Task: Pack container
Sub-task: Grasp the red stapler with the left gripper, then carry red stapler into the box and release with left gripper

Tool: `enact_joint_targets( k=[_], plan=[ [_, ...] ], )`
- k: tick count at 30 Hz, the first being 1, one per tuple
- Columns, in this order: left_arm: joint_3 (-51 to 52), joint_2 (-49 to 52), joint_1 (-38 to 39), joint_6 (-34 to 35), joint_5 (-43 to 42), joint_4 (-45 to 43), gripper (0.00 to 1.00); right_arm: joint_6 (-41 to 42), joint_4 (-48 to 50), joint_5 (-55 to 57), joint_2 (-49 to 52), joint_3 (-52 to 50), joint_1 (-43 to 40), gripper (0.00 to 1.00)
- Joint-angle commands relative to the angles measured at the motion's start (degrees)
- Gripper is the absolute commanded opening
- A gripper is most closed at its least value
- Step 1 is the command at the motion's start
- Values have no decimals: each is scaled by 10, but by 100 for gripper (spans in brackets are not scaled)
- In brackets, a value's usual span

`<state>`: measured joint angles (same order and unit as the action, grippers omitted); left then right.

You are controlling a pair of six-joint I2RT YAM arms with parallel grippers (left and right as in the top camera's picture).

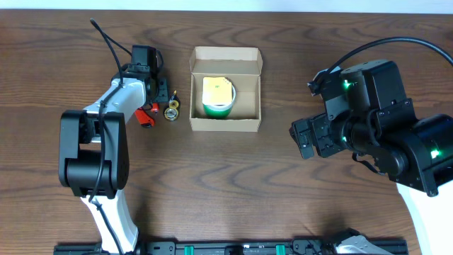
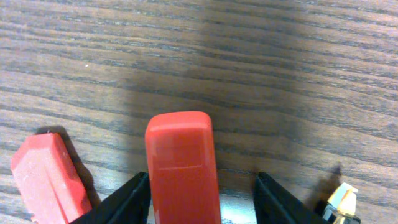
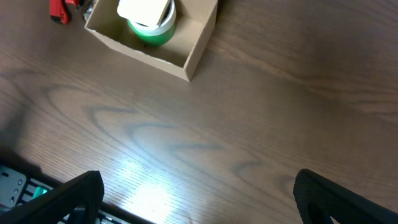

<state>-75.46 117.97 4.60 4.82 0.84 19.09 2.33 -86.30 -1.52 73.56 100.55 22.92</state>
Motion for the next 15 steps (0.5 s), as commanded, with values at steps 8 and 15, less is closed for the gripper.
enact_joint_targets(
  k=[8, 15],
  plan=[
    [-6, 15, -1, 32, 4, 17, 21, -7, -1, 2, -7, -1, -4, 99],
    [-24, -8, 0, 47, -23, 52, 6, -7, -1, 2, -7, -1, -4, 99]
  ],
)
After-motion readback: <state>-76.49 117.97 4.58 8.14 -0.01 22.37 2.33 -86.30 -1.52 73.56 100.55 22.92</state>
